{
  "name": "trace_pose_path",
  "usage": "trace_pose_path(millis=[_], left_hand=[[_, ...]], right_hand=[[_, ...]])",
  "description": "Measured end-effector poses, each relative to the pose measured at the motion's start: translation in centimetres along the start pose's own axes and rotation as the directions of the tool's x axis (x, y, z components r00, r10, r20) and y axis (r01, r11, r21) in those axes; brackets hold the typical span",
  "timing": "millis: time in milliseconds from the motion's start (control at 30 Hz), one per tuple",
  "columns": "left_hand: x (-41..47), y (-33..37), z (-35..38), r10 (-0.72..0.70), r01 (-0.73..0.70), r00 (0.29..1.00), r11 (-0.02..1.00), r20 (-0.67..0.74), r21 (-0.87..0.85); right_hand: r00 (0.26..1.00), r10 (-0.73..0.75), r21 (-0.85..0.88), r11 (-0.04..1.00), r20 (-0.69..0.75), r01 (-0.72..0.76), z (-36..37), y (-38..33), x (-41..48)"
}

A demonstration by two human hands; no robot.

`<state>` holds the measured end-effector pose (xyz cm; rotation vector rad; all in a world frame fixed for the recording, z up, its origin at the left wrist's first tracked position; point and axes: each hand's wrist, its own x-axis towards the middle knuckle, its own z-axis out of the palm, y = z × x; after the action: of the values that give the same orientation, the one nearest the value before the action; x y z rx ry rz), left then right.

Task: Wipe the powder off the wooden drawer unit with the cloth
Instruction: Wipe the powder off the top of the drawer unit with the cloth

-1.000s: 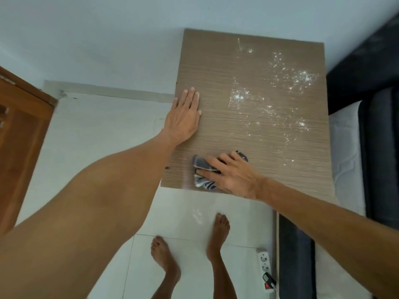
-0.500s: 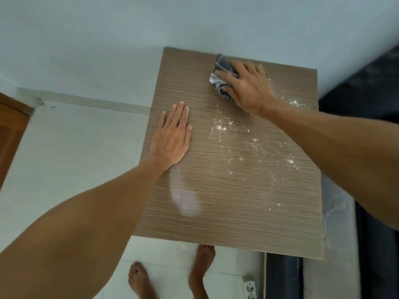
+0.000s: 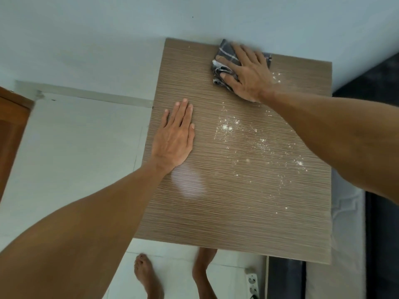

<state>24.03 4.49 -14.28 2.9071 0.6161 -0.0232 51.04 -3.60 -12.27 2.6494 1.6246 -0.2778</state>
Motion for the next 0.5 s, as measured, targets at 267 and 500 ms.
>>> trace_pose_path(millis=[267,500], left_hand=[[0.0,0.0,-0.2,0.0,0.001,1.0,1.0,0.016,-0.015],[-0.2,-0.2,-0.7,0.0,0.0,1.0,0.992,0.006,-0.123]], right_hand=[[0.997,0.07,-0.021,0.997,-0.024,-0.071,1.4,-4.7,-5.0],[0.98,0.197,0.198,0.961,0.009,-0.195,2.2,-10.6,-10.8]])
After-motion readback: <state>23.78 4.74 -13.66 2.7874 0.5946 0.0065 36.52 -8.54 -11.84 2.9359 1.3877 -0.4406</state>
